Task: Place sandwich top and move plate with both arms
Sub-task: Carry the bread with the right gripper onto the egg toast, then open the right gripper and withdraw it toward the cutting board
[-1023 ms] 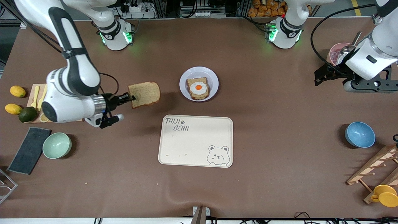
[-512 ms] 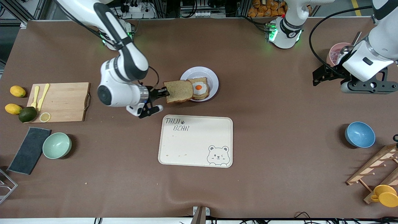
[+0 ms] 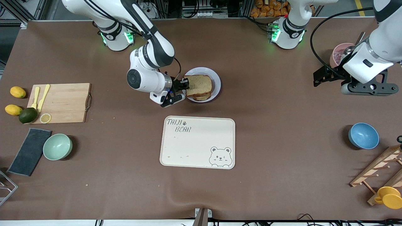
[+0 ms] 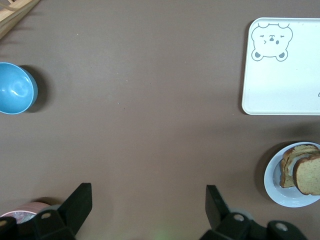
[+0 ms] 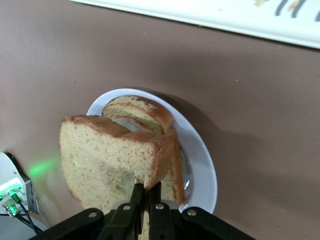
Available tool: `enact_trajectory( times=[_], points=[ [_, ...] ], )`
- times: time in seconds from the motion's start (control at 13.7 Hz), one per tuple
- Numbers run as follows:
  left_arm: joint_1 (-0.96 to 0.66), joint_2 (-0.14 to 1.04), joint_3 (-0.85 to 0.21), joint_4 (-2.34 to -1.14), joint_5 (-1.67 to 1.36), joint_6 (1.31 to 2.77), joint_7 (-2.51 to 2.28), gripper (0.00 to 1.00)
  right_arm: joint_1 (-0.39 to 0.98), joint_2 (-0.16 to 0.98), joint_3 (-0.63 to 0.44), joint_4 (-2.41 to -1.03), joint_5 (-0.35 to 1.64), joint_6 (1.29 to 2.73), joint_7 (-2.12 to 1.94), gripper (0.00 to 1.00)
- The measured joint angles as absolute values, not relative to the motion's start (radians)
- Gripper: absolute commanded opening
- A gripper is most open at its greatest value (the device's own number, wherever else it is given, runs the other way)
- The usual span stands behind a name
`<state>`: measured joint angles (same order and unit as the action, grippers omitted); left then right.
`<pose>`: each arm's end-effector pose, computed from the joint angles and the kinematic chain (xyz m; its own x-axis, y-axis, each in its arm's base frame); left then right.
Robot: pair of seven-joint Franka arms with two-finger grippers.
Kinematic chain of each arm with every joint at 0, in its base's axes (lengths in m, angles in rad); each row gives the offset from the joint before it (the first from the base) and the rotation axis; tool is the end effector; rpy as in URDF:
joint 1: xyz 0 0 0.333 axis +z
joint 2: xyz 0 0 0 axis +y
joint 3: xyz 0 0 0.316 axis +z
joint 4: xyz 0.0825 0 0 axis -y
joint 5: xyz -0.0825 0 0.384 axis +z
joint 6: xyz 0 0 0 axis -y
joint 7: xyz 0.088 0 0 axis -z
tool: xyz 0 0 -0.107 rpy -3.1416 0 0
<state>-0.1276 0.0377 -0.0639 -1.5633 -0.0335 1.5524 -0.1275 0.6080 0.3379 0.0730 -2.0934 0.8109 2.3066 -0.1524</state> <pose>0.5525 -0.1101 0.6055 0.9965 -0.0645 -0.0527 -0.0630 -0.9976 0.0294 0.4374 0.3727 0.2543 0.9405 0.2788 -0.1941 0.1405 -0.8393 -0.5252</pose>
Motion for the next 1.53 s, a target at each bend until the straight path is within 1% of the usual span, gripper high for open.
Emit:
enact_trajectory(
  times=[0.44, 0.51, 0.58, 0.66, 0.73, 0.8, 0.88, 0.95, 1.02, 1.1, 1.39, 1.53],
  points=[
    [-0.129, 0.046, -0.065, -1.579, -0.05, 1.552, -0.128, 1.0, 0.64, 0.344, 0.073, -2.116, 0.822, 2.36, -0.123, 0.0],
    [-0.129, 0.048, -0.065, -1.582, -0.063, 1.552, -0.128, 1.0, 0.642, 0.349, 0.073, -2.117, 0.823, 2.364, -0.12, 0.02],
    [-0.129, 0.05, -0.065, -1.585, -0.07, 1.552, -0.128, 1.0, 0.643, 0.354, 0.073, -2.118, 0.823, 2.366, -0.115, 0.15],
    [-0.129, 0.052, -0.065, -1.588, -0.078, 1.552, -0.128, 1.0, 0.644, 0.358, 0.073, -2.118, 0.824, 2.367, -0.102, 0.2],
    [-0.129, 0.054, -0.065, -1.591, -0.085, 1.552, -0.128, 1.0, 0.645, 0.361, 0.073, -2.118, 0.824, 2.367, -0.084, 0.36],
    [-0.129, 0.054, -0.065, -1.596, -0.088, 1.552, -0.128, 1.0, 0.648, 0.361, 0.073, -2.118, 0.824, 2.367, -0.068, 0.41],
    [-0.128, 0.055, -0.065, -1.603, -0.089, 1.552, -0.128, 1.0, 0.653, 0.361, 0.073, -2.118, 0.824, 2.369, -0.054, 0.52],
    [-0.127, 0.056, -0.065, -1.608, -0.092, 1.552, -0.128, 1.0, 0.657, 0.361, 0.073, -2.118, 0.824, 2.371, -0.041, 0.61],
    [-0.125, 0.057, -0.064, -1.611, -0.101, 1.553, -0.128, 1.0, 0.659, 0.361, 0.073, -2.117, 0.825, 2.371, -0.029, 0.75],
    [-0.123, 0.058, -0.064, -1.614, -0.112, 1.553, -0.128, 1.0, 0.659, 0.361, 0.071, -2.114, 0.825, 2.371, -0.019, 1.0],
    [-0.117, 0.058, -0.064, -1.647, -0.165, 1.553, -0.128, 1.0, 0.654, 0.357, 0.052, -2.096, 0.825, 2.36, -0.009, 1.0],
    [-0.088, 0.059, -0.063, -1.671, -0.226, 1.553, -0.103, 1.0, 0.617, 0.349, 0.042, -2.073, 0.821, 2.3, -0.009, 1.0]
  ],
)
